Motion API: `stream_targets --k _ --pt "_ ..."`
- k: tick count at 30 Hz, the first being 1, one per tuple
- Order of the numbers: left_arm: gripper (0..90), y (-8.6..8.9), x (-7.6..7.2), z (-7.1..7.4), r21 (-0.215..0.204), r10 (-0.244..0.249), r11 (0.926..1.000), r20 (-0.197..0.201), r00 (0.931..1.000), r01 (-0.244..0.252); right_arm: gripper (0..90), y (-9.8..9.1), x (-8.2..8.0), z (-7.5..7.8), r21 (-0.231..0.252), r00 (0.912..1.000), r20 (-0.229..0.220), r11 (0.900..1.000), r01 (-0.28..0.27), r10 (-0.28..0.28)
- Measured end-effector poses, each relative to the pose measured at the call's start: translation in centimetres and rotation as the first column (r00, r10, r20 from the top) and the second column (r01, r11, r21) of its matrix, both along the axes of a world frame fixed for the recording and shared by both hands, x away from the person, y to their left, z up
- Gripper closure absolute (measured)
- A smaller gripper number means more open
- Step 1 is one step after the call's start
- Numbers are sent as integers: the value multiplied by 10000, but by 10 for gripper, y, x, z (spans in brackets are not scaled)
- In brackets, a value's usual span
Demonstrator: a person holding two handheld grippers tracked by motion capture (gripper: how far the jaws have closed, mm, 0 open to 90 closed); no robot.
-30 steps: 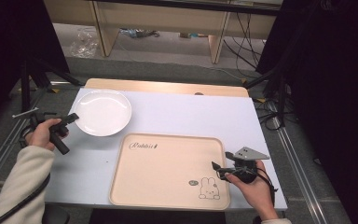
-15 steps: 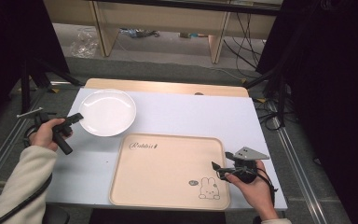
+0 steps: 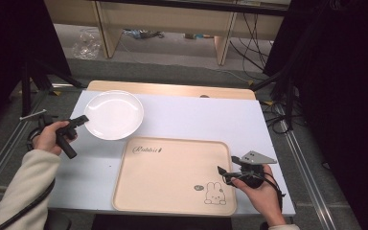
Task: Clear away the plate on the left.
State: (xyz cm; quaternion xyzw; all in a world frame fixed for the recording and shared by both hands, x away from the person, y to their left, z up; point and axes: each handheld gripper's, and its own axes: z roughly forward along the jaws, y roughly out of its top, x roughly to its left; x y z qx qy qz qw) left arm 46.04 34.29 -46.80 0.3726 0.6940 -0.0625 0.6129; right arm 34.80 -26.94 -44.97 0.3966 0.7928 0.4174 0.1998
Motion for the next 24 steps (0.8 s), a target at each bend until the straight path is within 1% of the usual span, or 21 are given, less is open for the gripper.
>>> stream_targets --k 3,7,9,11,14,15,16,19,20,22,24 --pt "873 -1 -1 0 -65 -31 10000 -5 10000 31 313 0 0 0 -5 10000 -13 10000 -9 9" --pt "872 -3 -1 0 26 -248 9997 -15 9997 249 313 0 0 0 -1 10000 -21 10000 -2 2" --pt "872 -5 -1 1 -101 -198 9998 19 9998 198 313 0 0 0 -3 10000 -15 10000 -3 3" --pt "872 -6 -1 1 -98 -236 9997 43 9997 236 313 0 0 0 -3 10000 -12 10000 -3 3" --pt "872 -9 -1 1 -49 -335 9994 59 9994 335 313 0 0 0 -6 10000 -12 10000 -3 3" --pt "872 -9 -2 1 43 -451 9990 43 9990 451 313 0 0 0 -6 10000 1 10000 -2 2" --pt "872 -11 -2 2 -36 -413 9991 30 9991 413 313 0 0 0 40 9999 -106 10000 -8 8" --pt "872 -14 -2 1 -92 -494 9987 56 9988 494 313 0 0 0 -17 10000 18 10000 -20 20" --pt "872 -15 -3 1 -57 -585 9983 58 9983 585 313 0 0 0 32 9999 -105 10000 -23 24" --pt "872 -17 -2 2 -90 -638 9979 62 9979 638 313 0 0 0 41 9999 -101 10000 -22 22" --pt "872 -19 -3 3 -97 -709 9974 43 9975 709 313 0 0 0 -5 10000 7 10000 -10 10"
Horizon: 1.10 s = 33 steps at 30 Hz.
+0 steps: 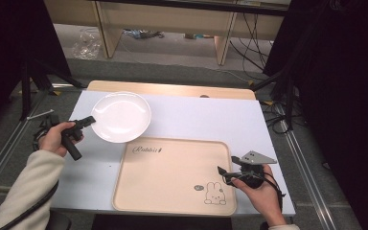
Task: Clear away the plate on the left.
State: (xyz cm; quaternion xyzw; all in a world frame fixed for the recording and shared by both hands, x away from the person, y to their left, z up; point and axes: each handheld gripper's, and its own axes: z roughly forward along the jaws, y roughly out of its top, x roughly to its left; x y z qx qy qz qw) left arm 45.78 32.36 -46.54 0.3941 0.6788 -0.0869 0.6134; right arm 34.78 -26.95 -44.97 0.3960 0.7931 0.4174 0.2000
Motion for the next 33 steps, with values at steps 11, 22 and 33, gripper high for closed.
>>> stream_targets --k 11,22,33 --pt "871 -8 -1 1 -110 -345 9993 -7 9994 345 312 0 0 0 35 9999 -114 10000 -16 17" --pt "871 -16 -2 2 -283 -609 9977 186 9980 614 312 0 0 0 33 9999 -117 10000 -17 18" --pt "871 -22 -3 3 -412 -790 9960 229 9966 799 312 0 0 0 51 10000 -84 10000 -1 1"
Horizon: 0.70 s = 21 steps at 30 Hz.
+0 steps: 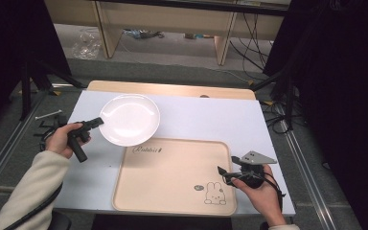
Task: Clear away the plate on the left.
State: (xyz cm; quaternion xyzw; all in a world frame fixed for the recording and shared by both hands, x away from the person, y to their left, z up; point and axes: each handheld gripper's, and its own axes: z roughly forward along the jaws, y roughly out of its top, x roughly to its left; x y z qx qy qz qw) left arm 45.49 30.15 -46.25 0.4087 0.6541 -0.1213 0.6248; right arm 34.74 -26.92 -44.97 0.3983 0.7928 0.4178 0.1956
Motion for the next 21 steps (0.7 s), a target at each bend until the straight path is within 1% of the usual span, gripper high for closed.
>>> stream_targets --k 2,4,5,7,8,10,11,12,13,14,15,16,17,18,20,21 --pt "871 -1 0 1 47 -40 10000 -5 10000 40 312 0 0 0 -18 10000 -31 10000 -17 17" --pt "871 -3 -1 2 150 -125 9998 -146 9998 127 312 0 0 0 -21 10000 -33 10000 -17 17" --pt "871 -3 -1 2 278 -165 9995 -207 9996 171 312 0 0 0 -17 10000 -30 10000 -15 15" --pt "871 -5 -2 2 202 -74 9998 -169 9998 77 312 0 0 0 6 10000 -4 10000 -1 1" --pt "871 -7 -2 2 104 -82 9999 -78 9999 82 312 0 0 0 2 10000 6 10000 10 -10" --pt "871 -8 -2 3 78 -92 9999 -29 10000 92 312 0 0 0 -21 10000 68 10000 14 -14" --pt "871 -8 -2 3 147 -91 9999 -57 9999 92 312 0 0 0 -14 10000 52 10000 7 -7" --pt "871 -9 -3 3 102 -114 9999 -24 9999 115 312 0 0 0 -14 10000 52 10000 7 -7" --pt "871 -9 -3 3 86 -140 9999 -56 9999 140 312 0 0 0 0 10000 13 10000 -14 14" --pt "871 -9 -3 3 195 -217 9996 -183 9996 221 312 0 0 0 -34 9999 111 10000 18 -18" --pt "871 -9 -3 3 237 -197 9995 -205 9996 201 312 0 0 0 -34 9999 111 10000 18 -18" --pt "871 -11 -3 1 104 -197 9997 -88 9998 198 312 0 0 0 6 10000 -4 10000 -2 2" --pt "871 -12 -3 1 177 -189 9997 -132 9997 192 311 0 0 0 6 10000 -3 10000 -3 3" --pt "871 -12 -3 1 306 -282 9991 -264 9993 290 312 0 0 0 6 10000 -3 10000 -4 4" --pt "870 -12 -3 1 331 -314 9989 -289 9991 324 311 0 0 0 5 10000 -4 10000 -3 3" --pt "870 -13 -3 1 272 -336 9990 -259 9991 343 311 0 0 0 3 10000 -12 10000 0 0"
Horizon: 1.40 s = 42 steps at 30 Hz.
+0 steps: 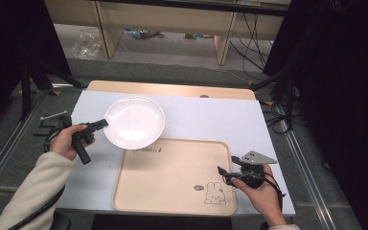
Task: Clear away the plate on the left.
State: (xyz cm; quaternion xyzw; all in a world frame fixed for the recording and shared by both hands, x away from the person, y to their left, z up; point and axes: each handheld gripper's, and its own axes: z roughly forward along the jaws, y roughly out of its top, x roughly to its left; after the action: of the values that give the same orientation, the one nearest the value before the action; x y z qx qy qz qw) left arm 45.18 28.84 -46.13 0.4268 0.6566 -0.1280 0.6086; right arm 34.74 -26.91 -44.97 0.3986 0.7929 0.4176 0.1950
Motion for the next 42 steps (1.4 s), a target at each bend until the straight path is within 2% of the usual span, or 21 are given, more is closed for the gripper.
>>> stream_targets --k 2,4,8,12,13,18,19,22,27,29,32,34,36,42 --pt "870 -1 0 0 6 -66 10000 6 10000 66 312 0 0 0 0 10000 14 10000 -3 3" --pt "870 -3 0 0 -161 -26 9999 127 9999 28 311 0 0 0 -4 10000 19 10000 -9 9" --pt "870 -6 -1 1 -39 -211 9998 -10 9998 211 311 0 0 0 -4 10000 22 10000 -11 11" --pt "870 -10 -1 -1 -127 -246 9996 89 9997 247 311 0 0 0 -5 10000 17 10000 -12 12" --pt "870 -11 -1 0 6 -373 9993 -35 9993 373 311 0 0 0 -3 10000 19 10000 -13 13" --pt "870 -15 -2 1 -76 -478 9988 4 9989 478 311 0 0 0 -4 10000 16 10000 -10 10" --pt "870 -16 -2 0 -214 -444 9988 140 9989 447 311 0 0 0 39 10000 -49 10000 5 -5" --pt "869 -18 -3 1 -29 -583 9983 6 9983 583 311 0 0 0 16 10000 6 10000 73 -73" --pt "870 -22 -4 1 -197 -578 9981 105 9983 580 311 0 0 0 18 10000 12 10000 66 -66" --pt "870 -23 -5 2 -45 -711 9975 -10 9975 711 311 -1 0 0 -18 10000 71 10000 48 -48" --pt "869 -25 -5 2 -27 -779 9970 -6 9970 779 311 -1 0 0 -15 10000 68 10000 51 -51" --pt "869 -27 -5 1 -201 -766 9968 95 9970 768 310 0 0 0 25 10000 7 10000 71 -71" --pt "870 -27 -6 2 -111 -929 9956 -41 9957 928 310 -1 0 0 -21 10000 65 10000 50 -50" --pt "870 -32 -7 2 -193 -924 9955 82 9957 925 311 0 0 0 12 10000 50 10000 39 -39"
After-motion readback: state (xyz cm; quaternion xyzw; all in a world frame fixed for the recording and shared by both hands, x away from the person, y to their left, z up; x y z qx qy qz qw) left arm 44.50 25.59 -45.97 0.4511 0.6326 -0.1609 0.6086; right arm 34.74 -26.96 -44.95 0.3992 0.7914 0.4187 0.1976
